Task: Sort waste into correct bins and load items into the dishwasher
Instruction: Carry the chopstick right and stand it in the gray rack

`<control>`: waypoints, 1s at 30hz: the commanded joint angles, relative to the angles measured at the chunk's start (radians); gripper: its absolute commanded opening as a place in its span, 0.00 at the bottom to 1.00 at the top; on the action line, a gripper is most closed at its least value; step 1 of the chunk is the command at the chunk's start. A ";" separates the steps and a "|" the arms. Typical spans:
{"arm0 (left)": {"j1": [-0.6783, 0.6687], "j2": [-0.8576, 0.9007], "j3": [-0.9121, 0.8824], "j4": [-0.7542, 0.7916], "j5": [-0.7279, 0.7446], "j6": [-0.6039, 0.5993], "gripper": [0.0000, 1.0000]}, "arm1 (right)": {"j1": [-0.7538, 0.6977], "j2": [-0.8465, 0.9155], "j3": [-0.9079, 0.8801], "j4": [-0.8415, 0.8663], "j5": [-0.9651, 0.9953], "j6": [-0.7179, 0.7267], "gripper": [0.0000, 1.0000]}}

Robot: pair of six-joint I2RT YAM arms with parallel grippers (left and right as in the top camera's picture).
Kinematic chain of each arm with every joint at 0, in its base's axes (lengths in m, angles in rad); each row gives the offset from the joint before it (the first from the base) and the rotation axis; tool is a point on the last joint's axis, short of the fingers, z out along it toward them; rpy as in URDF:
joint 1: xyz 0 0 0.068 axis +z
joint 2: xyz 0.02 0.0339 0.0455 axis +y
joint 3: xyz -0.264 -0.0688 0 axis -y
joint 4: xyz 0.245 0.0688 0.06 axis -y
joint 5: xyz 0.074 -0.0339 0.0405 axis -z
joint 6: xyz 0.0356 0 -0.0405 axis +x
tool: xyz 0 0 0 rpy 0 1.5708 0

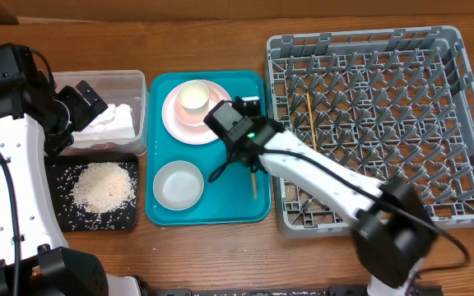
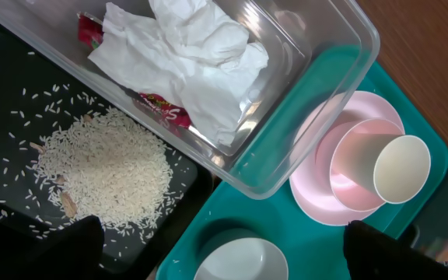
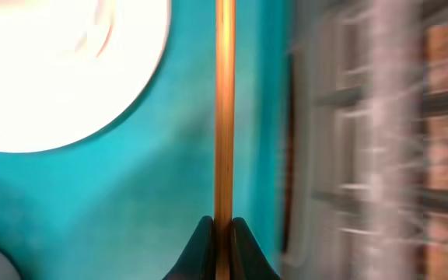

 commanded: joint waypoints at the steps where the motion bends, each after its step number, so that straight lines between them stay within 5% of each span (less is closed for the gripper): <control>1: 0.003 -0.008 0.022 0.001 0.010 0.001 1.00 | -0.002 -0.103 0.033 -0.041 0.190 -0.065 0.04; 11: 0.003 -0.008 0.022 0.001 0.010 0.001 1.00 | -0.114 -0.186 0.031 -0.154 0.367 -0.085 0.04; 30: 0.003 -0.008 0.022 0.001 0.010 0.001 1.00 | -0.343 -0.180 -0.013 -0.102 0.014 -0.298 0.04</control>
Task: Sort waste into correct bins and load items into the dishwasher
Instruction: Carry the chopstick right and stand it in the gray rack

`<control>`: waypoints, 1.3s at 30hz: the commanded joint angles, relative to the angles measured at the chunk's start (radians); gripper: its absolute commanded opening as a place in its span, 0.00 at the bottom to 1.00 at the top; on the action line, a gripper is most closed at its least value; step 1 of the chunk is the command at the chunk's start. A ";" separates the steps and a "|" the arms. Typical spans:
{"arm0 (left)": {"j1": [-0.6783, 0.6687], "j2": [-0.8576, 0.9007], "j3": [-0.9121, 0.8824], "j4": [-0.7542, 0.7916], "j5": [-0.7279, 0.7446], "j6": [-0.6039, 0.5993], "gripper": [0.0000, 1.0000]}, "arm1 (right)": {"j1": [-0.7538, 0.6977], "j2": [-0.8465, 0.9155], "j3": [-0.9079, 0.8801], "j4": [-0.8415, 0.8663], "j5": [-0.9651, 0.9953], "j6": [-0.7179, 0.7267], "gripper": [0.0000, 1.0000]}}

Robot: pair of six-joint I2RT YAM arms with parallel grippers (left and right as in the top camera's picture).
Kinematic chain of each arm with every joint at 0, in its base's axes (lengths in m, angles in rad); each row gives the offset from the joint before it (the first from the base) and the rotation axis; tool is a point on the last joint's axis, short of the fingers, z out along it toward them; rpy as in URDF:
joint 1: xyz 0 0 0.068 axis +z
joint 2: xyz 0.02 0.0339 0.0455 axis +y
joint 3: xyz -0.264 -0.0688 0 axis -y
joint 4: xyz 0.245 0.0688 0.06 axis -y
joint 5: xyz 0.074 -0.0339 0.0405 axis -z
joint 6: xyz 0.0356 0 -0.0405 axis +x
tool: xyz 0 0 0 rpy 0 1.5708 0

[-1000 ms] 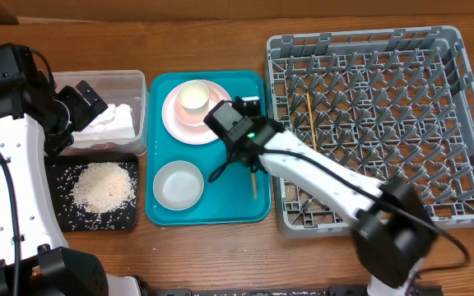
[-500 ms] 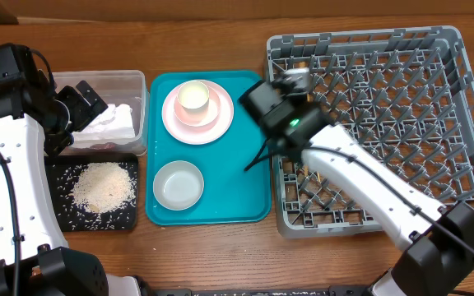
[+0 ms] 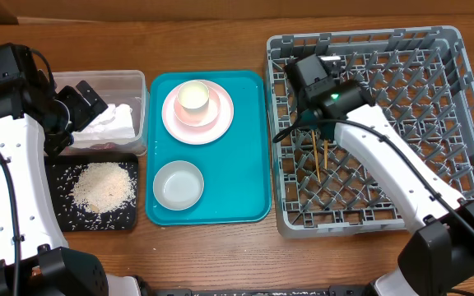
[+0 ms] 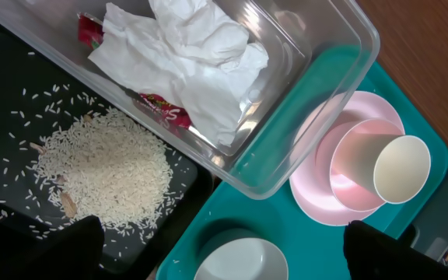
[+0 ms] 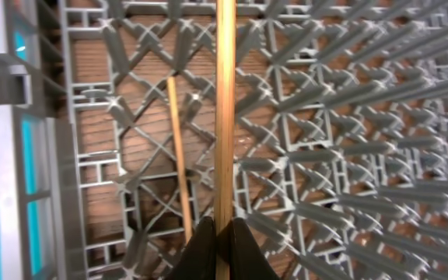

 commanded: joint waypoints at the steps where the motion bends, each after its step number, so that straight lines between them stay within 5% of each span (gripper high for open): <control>1: 0.003 -0.008 0.022 0.001 0.010 0.001 1.00 | -0.004 -0.021 -0.026 0.015 -0.073 -0.048 0.04; 28: 0.003 -0.008 0.022 0.001 0.010 0.001 1.00 | -0.003 -0.021 -0.090 0.069 -0.150 -0.048 0.04; 39: 0.003 -0.008 0.022 0.001 0.011 0.001 1.00 | -0.004 -0.021 -0.090 0.050 -0.149 -0.048 0.15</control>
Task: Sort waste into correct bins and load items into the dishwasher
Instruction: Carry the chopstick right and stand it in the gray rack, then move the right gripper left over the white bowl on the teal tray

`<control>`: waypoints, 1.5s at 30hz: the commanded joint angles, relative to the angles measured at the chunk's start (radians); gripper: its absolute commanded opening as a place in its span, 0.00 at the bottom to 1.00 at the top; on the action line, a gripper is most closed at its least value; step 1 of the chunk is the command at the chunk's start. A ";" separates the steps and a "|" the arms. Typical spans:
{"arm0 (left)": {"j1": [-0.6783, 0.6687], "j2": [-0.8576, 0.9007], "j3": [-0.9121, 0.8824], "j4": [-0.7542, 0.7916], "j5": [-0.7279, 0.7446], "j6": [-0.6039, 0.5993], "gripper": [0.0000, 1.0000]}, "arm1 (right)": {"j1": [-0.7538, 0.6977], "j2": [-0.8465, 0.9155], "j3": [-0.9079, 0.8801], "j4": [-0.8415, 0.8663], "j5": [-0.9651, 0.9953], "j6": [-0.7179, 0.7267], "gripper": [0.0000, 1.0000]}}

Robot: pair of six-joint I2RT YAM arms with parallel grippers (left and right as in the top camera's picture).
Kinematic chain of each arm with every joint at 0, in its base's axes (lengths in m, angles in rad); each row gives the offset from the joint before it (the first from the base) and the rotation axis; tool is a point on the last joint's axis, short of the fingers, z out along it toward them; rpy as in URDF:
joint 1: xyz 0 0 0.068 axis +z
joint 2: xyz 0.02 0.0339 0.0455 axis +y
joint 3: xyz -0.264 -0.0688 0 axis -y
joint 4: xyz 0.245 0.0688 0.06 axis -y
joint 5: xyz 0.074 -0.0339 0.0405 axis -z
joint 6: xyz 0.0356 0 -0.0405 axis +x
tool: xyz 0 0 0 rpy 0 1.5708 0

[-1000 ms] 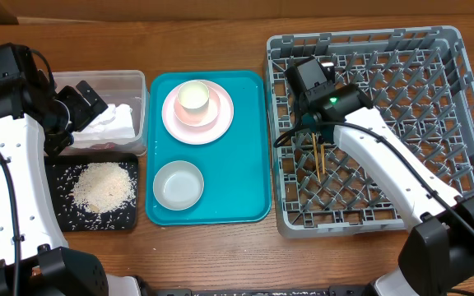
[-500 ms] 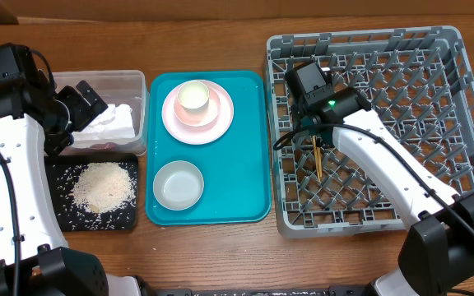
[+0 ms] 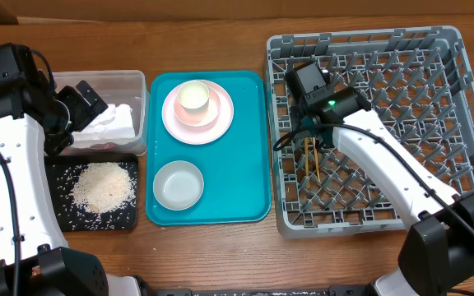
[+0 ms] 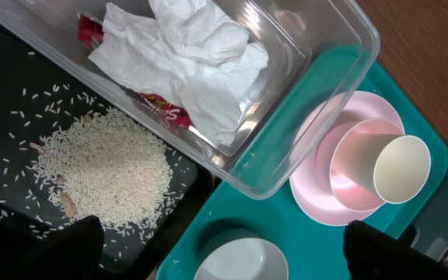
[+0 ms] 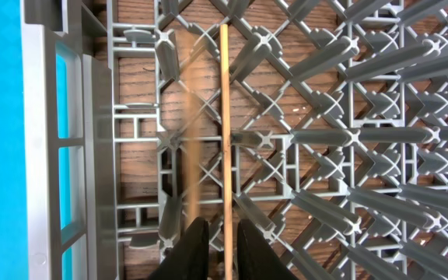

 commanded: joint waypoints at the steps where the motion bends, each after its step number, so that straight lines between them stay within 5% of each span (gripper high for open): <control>1: 0.003 -0.008 0.022 0.001 0.010 0.001 1.00 | -0.002 -0.021 -0.003 0.000 0.001 -0.003 0.15; 6: 0.003 -0.008 0.022 0.001 0.010 0.001 1.00 | -0.002 -0.021 -0.003 0.009 -0.039 0.019 0.16; 16: 0.003 -0.008 0.022 0.001 0.010 0.000 1.00 | 0.002 -0.021 -0.003 0.151 -0.552 0.167 0.30; 31: 0.003 -0.008 0.022 0.001 0.010 0.001 1.00 | 0.002 -0.021 0.018 0.140 -0.578 0.146 0.40; 36: 0.003 -0.008 0.022 0.001 0.011 0.001 1.00 | 0.000 -0.021 0.142 0.068 -0.586 0.107 0.39; 45: 0.003 -0.008 0.022 0.001 0.010 0.000 1.00 | -0.019 -0.021 0.648 -0.103 -0.587 -0.025 0.47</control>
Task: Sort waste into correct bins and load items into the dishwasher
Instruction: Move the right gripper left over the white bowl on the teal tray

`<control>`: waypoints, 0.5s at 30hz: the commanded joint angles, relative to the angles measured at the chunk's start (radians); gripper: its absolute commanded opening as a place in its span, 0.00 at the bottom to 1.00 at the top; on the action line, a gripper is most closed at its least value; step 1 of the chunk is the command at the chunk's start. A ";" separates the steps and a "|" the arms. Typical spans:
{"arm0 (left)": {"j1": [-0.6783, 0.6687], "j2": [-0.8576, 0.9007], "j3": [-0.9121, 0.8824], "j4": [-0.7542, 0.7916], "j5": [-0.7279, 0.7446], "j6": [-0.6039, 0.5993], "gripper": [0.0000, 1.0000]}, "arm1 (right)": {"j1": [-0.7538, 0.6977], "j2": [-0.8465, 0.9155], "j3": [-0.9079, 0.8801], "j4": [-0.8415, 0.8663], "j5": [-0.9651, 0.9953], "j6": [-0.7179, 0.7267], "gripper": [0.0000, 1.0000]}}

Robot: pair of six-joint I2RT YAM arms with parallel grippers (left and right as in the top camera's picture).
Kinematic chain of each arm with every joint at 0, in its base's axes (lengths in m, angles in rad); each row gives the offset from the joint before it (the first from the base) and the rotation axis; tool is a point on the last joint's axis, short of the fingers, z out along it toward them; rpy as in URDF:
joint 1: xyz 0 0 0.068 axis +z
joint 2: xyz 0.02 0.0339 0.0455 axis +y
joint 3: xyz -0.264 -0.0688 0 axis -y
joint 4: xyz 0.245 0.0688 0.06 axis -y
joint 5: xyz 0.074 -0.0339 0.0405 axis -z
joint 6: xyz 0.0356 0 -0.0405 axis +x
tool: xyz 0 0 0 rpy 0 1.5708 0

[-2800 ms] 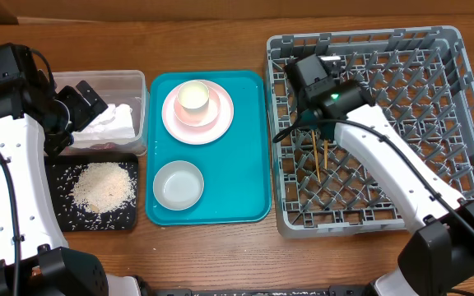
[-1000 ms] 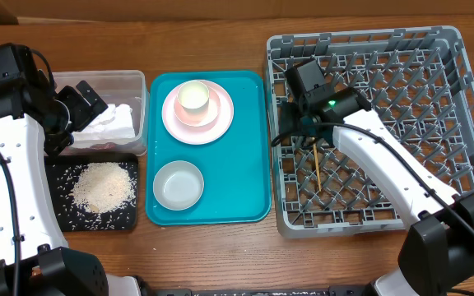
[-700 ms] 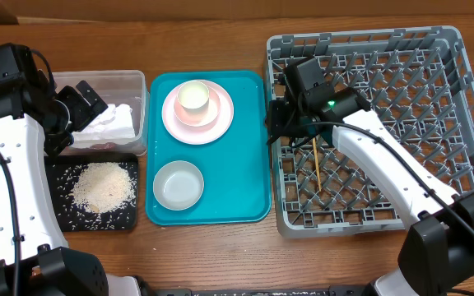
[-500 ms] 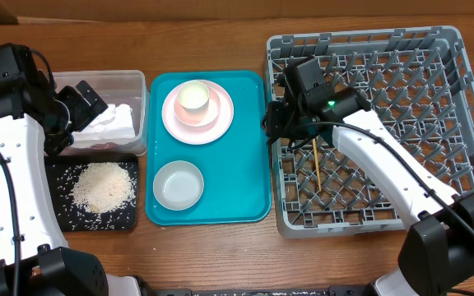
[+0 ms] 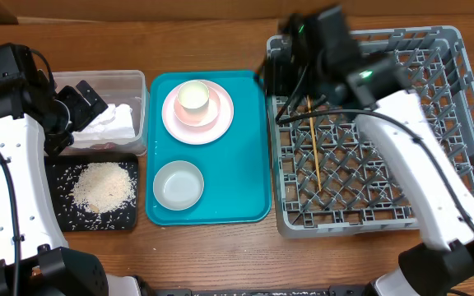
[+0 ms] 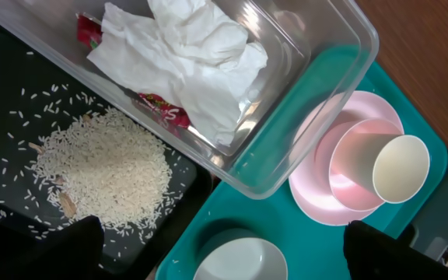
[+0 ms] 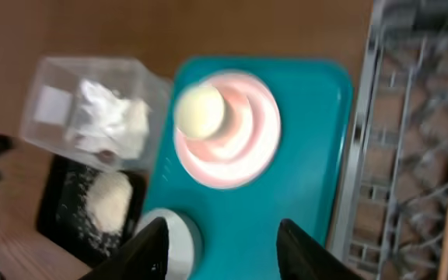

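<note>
Two wooden chopsticks (image 5: 313,148) lie side by side in the left part of the grey dish rack (image 5: 459,123). On the teal tray (image 5: 253,189) a pink plate (image 5: 220,119) carries a pink bowl and a cream cup (image 5: 194,97); a white bowl (image 5: 178,184) sits nearer the front. My right gripper (image 7: 228,245) hangs high over the border between tray and rack, open and empty. My left gripper (image 6: 225,250) hovers open over the clear bin (image 5: 138,82) and the black tray (image 5: 97,218), holding nothing.
The clear bin holds crumpled white tissue (image 6: 185,62) and a red wrapper (image 6: 162,109). A heap of rice (image 5: 103,187) lies on the black tray. The rack's upright tines cover most of its floor. Bare wooden table runs along the front.
My right gripper was low in the rack, jaws slightly parted around the chopstick. Now it is raised and further left, wide open, looking down on the tray. The chopstick stays in the rack.
My right gripper was shut on a chopstick over the teal tray. Then it held it above the rack beside another chopstick. Then it was low in the rack with its jaws parted. Both chopsticks now lie in the rack. The left arm has stayed still.
</note>
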 commanded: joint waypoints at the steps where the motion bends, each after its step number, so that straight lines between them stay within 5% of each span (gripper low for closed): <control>1: 0.003 -0.008 0.022 0.002 0.008 0.001 1.00 | -0.008 -0.021 0.199 -0.018 -0.007 -0.068 0.47; 9: 0.003 -0.008 0.022 0.002 0.008 0.001 1.00 | 0.038 0.019 0.259 -0.023 -0.009 -0.148 0.47; 15: 0.003 -0.008 0.022 0.002 0.008 0.001 1.00 | 0.166 0.126 0.255 -0.179 -0.008 -0.154 0.42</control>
